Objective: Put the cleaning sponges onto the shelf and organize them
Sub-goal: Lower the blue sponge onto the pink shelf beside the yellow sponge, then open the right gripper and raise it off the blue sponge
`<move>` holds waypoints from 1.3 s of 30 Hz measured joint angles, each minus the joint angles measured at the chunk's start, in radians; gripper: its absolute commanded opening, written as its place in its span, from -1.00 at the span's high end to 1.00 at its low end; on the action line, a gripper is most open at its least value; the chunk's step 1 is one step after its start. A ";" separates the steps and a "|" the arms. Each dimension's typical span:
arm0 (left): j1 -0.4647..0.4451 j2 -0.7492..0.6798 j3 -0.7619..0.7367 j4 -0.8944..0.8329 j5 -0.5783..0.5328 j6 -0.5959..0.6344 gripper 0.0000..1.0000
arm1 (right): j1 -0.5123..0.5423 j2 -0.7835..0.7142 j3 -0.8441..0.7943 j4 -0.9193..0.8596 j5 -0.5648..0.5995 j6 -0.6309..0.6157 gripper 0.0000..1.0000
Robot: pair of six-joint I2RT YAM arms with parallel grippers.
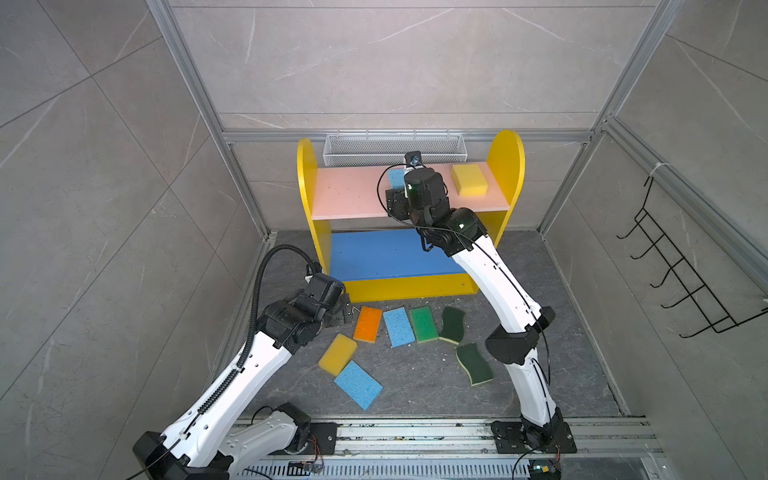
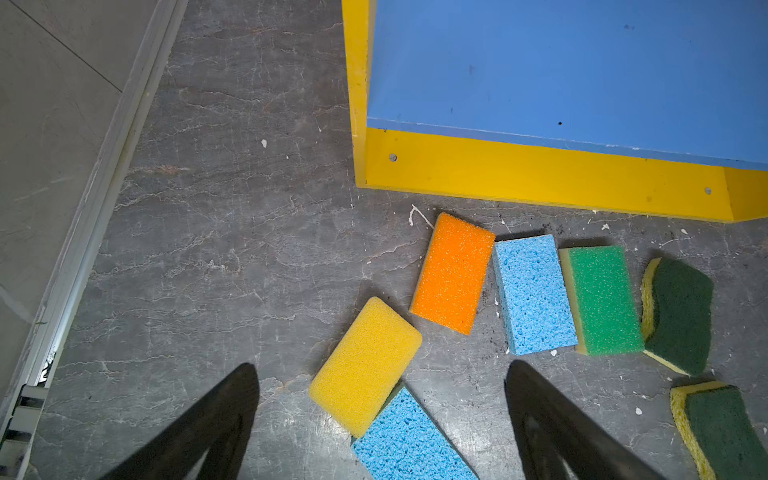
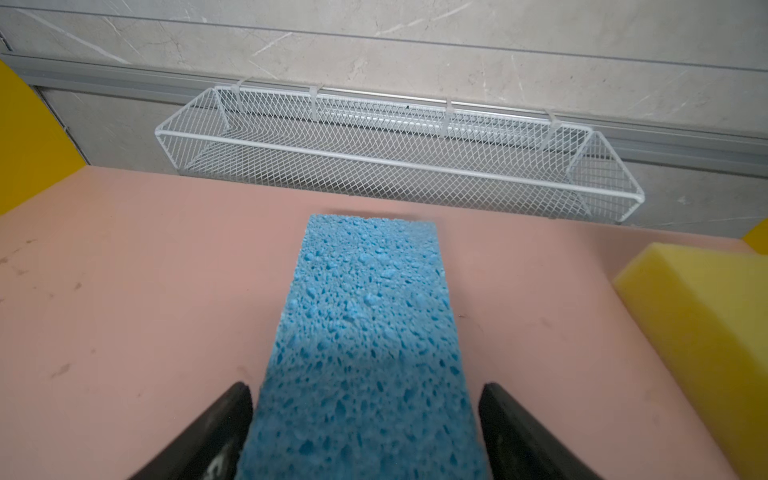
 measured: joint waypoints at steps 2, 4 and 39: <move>0.001 0.000 0.000 0.000 0.000 0.000 -0.91 | 0.000 0.002 0.008 -0.007 -0.005 0.000 -0.83; 0.002 0.000 0.001 0.000 0.000 0.001 -0.91 | 0.000 0.001 0.012 -0.013 -0.013 0.000 -0.85; 0.013 -0.052 0.020 -0.093 -0.049 0.002 -0.92 | -0.004 -0.360 -0.201 -0.018 -0.144 -0.008 -0.99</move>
